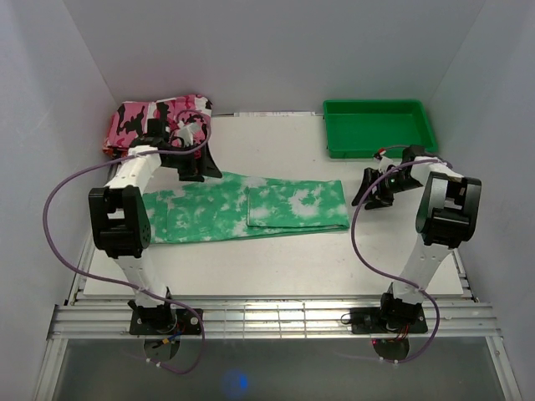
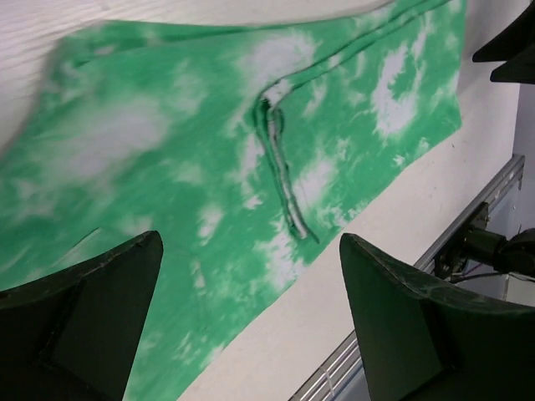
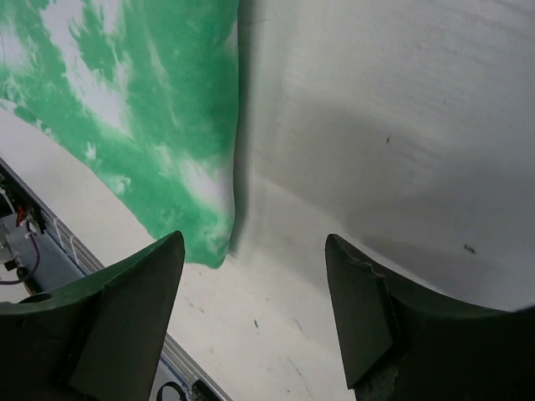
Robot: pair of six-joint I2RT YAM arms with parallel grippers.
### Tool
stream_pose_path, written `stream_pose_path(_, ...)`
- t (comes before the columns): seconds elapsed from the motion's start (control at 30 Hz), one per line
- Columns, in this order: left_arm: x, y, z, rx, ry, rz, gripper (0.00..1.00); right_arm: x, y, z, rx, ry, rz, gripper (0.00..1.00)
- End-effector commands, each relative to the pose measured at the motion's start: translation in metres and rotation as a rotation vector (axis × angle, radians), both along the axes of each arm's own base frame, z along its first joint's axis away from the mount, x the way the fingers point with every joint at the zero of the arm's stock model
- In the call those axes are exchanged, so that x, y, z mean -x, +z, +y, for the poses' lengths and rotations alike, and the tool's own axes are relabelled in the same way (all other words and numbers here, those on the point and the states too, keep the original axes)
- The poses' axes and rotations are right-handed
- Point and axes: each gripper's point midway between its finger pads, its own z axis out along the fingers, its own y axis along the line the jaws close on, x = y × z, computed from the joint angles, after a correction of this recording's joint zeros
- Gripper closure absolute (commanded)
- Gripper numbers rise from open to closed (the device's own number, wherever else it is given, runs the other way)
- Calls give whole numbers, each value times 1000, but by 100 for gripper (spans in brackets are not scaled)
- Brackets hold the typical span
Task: Fold and stack the trousers
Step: Fold the trousers
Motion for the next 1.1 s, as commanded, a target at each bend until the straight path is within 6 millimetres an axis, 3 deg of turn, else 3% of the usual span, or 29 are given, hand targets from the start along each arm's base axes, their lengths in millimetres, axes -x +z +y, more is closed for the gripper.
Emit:
stream_pose_path(0.0,9,5,53,-62,83,1,2,-19,-10,18,-52,10,-34,26)
stream_pose_path(0.07,12,9,74,-78,125,-2,2,-25,-16,29,-63,33,-29,26)
stream_pose_path(0.2,30,5,137,-140,266,37,2,-25,-34,47,-75,90,-8,27)
stream_pose_path(0.27,39,0,154,-147,328,66,2,-23,-43,49,-71,105,7,29)
stream_pose_path(0.3,43,-1,171,-139,385,83,2,-22,-45,48,-69,117,4,32)
stream_pose_path(0.43,56,-9,196,-132,461,119,2,-18,-54,47,-68,135,28,48)
stream_pose_path(0.5,63,-17,208,-174,482,120,2,-19,-52,47,-69,141,21,61)
stream_pose_path(0.53,66,-19,211,-183,484,120,2,-18,-50,47,-67,150,19,70)
stream_pose_path(0.57,70,-24,213,-194,480,124,2,-19,-46,45,-66,151,8,89)
stream_pose_path(0.6,74,-27,219,-197,494,130,3,-22,-42,41,-57,151,-2,92)
stream_pose_path(0.73,79,-33,222,-187,496,143,5,-30,-20,10,-23,97,-38,92)
stream_pose_path(0.9,84,-42,218,-180,473,145,7,-31,12,-54,16,-4,-70,92)
stream_pose_path(0.97,87,-45,214,-172,454,139,10,-38,33,-80,35,-46,-124,92)
stream_pose_path(1.03,89,-47,205,-165,428,134,12,-32,47,-88,30,-38,-121,92)
stream_pose_path(1.07,88,-48,192,-152,392,125,13,-31,62,-93,27,-32,-124,92)
